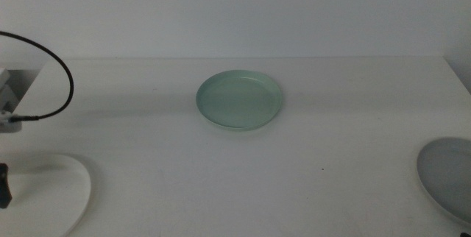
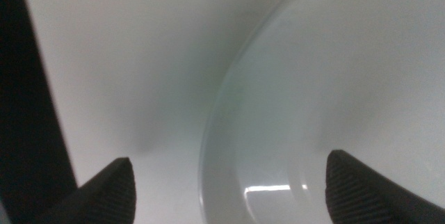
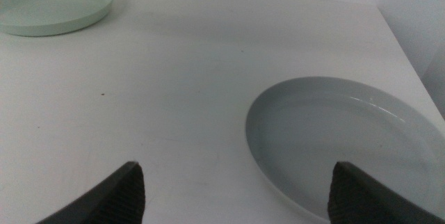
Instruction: Stack the three bowls on top of each other.
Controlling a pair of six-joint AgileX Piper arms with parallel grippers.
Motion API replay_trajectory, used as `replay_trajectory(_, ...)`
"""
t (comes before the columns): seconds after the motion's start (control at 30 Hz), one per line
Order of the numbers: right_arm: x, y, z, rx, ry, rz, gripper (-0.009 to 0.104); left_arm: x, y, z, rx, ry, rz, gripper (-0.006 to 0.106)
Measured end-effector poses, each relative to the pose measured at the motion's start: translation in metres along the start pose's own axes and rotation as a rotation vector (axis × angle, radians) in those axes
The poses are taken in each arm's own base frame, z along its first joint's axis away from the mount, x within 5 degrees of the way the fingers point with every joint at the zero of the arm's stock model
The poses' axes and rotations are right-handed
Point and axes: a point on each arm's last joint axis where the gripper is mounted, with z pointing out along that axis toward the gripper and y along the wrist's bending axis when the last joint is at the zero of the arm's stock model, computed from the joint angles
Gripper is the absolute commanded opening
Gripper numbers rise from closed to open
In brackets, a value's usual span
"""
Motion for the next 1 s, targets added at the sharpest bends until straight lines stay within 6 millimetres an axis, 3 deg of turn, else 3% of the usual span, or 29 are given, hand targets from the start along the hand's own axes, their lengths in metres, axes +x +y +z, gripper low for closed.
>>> replay_trajectory(0.17, 0.0, 0.0, 0.0, 0.0, 0.0, 0.0, 0.07, -0.002, 0.002, 0.013, 0.021, 0.033, -0.006, 0.088)
replay_trajectory(0.27, 0.0, 0.0, 0.0, 0.0, 0.0, 0.0, 0.07, -0.003, 0.003, 0.015, 0.024, 0.039, -0.008, 0.079)
replay_trajectory(0.37, 0.0, 0.0, 0.0, 0.0, 0.0, 0.0, 0.07, -0.003, 0.003, 0.015, 0.024, 0.041, -0.007, 0.059)
replay_trajectory(0.5, 0.0, 0.0, 0.0, 0.0, 0.0, 0.0, 0.07, -0.003, 0.003, 0.015, 0.035, 0.048, -0.012, 0.012)
replay_trajectory(0.57, 0.0, 0.0, 0.0, 0.0, 0.0, 0.0, 0.07, -0.003, 0.002, 0.015, 0.042, 0.052, -0.015, -0.005)
replay_trajectory(0.83, 0.0, 0.0, 0.0, 0.0, 0.0, 0.0, 0.07, -0.005, 0.003, 0.008, 0.027, 0.08, -0.056, -0.005)
replay_trajectory(0.93, 0.0, 0.0, 0.0, 0.0, 0.0, 0.0, 0.07, -0.014, -0.006, -0.009, 0.006, 0.079, -0.041, -0.005)
replay_trajectory(1.0, 0.0, 0.0, 0.0, 0.0, 0.0, 0.0, 0.07, -0.024, -0.02, -0.03, -0.014, 0.05, -0.012, -0.005)
